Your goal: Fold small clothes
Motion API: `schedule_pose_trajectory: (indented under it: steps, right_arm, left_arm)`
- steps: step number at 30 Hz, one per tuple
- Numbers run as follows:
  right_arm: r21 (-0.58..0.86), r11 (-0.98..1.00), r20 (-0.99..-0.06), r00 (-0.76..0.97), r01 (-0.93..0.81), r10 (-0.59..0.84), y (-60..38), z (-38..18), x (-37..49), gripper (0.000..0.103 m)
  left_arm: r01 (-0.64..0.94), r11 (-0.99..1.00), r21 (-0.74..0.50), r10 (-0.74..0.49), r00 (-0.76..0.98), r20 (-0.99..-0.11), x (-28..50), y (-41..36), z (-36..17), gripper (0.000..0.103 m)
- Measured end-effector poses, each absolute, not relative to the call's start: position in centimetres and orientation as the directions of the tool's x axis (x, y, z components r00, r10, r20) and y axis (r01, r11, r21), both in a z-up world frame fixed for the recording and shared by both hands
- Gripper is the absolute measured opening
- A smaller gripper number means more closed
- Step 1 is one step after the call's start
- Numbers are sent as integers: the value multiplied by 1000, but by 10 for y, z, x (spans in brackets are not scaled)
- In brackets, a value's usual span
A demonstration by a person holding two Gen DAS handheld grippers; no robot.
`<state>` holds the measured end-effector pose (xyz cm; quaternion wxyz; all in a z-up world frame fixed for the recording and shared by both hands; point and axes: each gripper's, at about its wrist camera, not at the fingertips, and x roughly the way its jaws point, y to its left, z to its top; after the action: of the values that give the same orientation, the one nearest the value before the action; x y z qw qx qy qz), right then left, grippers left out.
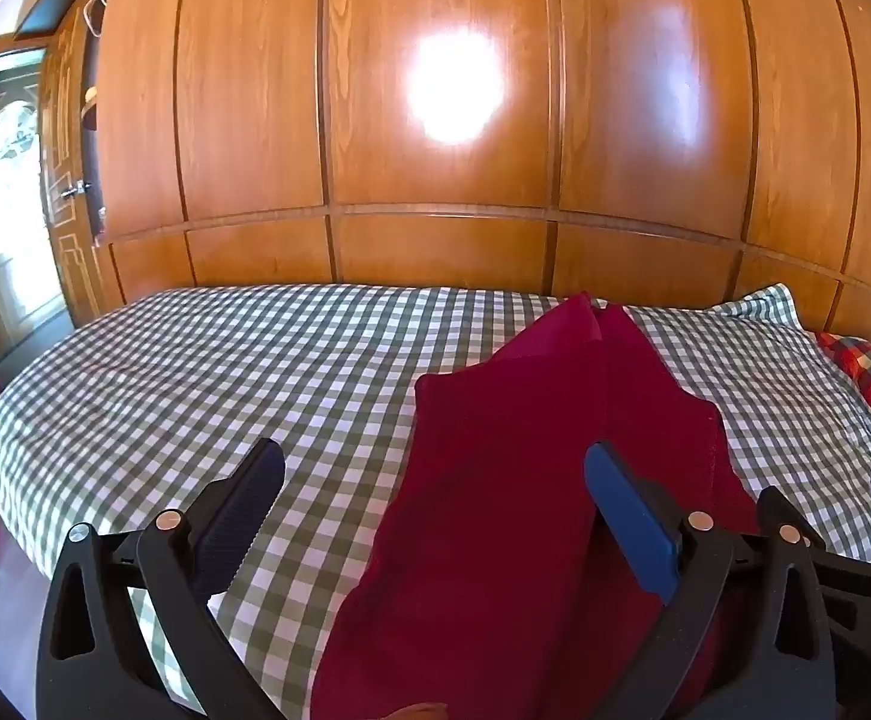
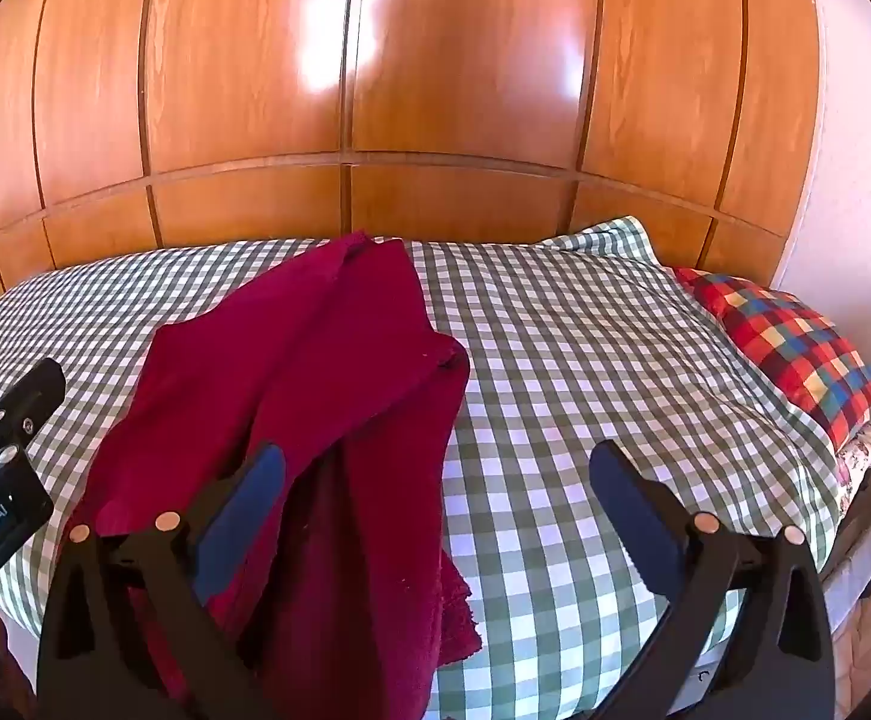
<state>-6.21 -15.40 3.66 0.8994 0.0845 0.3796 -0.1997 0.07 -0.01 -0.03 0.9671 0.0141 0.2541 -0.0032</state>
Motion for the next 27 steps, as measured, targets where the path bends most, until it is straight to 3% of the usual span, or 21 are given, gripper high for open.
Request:
schedule_pose_trajectory:
  steps: [27]
  right_arm:
    - [6,918,-739,620,397,-263,-152,28,-56,101]
  left_arm:
    - [3,1000,0,-3,863,-505,-4,13,-12,99]
